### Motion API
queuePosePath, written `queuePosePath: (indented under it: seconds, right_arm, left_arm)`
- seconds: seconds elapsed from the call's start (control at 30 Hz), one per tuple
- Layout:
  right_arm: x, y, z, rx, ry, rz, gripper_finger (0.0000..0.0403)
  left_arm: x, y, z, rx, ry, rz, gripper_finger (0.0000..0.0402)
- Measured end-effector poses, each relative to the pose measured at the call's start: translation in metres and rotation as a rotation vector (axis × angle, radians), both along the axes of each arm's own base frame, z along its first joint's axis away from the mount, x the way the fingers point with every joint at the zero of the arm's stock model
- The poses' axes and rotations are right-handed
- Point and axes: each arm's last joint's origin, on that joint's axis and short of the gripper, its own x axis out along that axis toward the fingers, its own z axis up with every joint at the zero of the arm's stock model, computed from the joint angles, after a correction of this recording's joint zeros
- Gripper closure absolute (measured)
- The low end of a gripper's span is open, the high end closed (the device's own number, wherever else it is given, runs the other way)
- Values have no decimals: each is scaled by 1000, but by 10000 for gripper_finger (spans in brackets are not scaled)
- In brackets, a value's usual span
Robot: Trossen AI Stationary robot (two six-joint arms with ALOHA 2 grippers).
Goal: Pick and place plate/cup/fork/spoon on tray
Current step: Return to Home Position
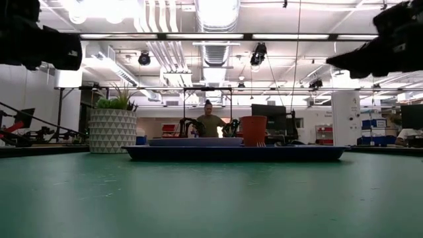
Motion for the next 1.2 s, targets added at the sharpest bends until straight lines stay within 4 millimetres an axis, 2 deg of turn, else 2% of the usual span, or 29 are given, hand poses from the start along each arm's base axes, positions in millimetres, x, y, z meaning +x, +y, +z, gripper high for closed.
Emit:
queuePosePath:
  seconds: [0.2, 0.4, 0.67, 1.2]
  right_arm:
    - [-8, 0, 5, -60, -68, 29, 394]
    - [-8, 2, 2, -61, -37, 99, 394]
    - [-8, -3, 2, -26, -27, -76, 394]
    - [-8, -3, 3, -10, -32, -87, 394]
  left_arm:
    - [1, 1, -2, 3, 6, 37, 401]
    - [3, 1, -3, 12, 24, 69, 401]
    - [6, 0, -8, 84, 62, 68, 402]
    - [13, -2, -14, 106, 122, 69, 402]
